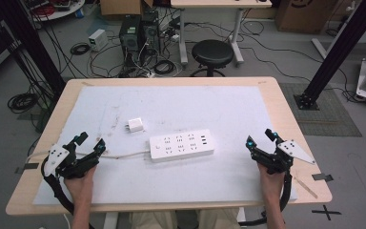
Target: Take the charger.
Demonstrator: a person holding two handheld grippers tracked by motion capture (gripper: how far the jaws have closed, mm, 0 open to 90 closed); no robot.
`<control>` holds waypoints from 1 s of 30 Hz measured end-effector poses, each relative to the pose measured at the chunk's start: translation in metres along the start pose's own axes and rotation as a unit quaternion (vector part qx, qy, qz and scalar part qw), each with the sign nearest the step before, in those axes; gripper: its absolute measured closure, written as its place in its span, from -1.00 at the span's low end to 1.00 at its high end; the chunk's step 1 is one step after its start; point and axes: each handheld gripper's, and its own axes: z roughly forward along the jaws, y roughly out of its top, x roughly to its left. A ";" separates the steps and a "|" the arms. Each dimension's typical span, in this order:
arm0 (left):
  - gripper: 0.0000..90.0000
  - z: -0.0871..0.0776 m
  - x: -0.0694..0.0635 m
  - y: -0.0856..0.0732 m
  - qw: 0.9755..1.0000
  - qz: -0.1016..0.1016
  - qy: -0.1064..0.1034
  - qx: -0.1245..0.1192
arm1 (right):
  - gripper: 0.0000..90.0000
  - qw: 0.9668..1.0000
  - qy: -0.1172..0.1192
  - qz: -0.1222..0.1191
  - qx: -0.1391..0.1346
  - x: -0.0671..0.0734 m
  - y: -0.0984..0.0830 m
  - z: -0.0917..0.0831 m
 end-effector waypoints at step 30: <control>-0.36 0.003 0.005 0.021 0.998 0.006 -0.061 0.015 | -0.55 1.000 0.016 0.012 -0.001 0.000 0.000 -0.002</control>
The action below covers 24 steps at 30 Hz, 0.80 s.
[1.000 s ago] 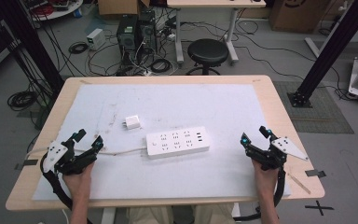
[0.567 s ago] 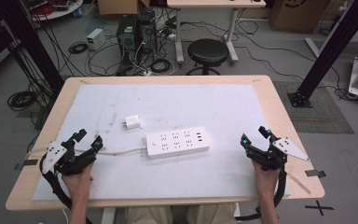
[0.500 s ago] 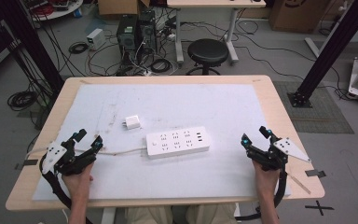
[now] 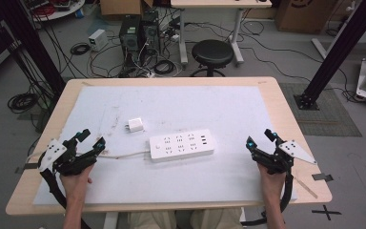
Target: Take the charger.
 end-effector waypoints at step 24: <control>-0.48 0.074 0.005 0.074 0.981 0.065 -0.106 0.152 | -0.55 1.000 0.002 -0.008 0.004 0.000 0.000 0.002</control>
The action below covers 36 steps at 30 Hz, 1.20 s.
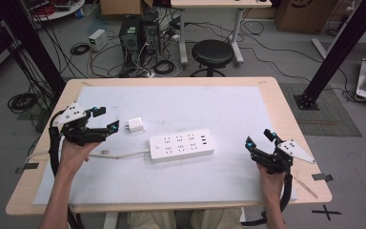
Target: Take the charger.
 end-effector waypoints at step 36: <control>-0.47 0.102 0.045 0.015 0.971 0.091 -0.125 0.182 | -0.55 1.000 -0.003 0.004 0.006 0.001 0.000 0.000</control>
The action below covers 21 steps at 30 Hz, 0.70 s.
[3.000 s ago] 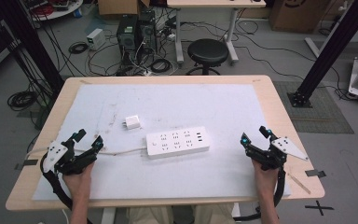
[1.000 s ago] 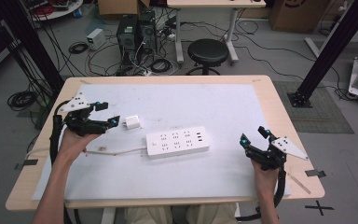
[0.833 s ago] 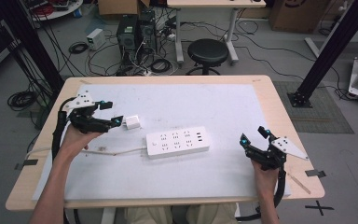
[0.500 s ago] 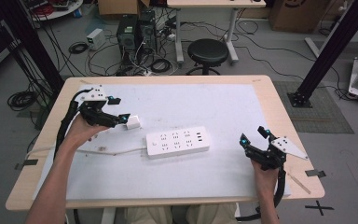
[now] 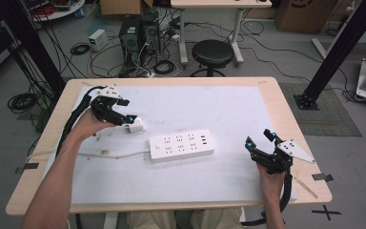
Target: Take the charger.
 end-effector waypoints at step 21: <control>-0.38 0.047 0.016 -0.025 0.996 -0.011 -0.057 0.065 | -0.55 1.000 0.000 -0.008 -0.002 0.000 0.000 0.001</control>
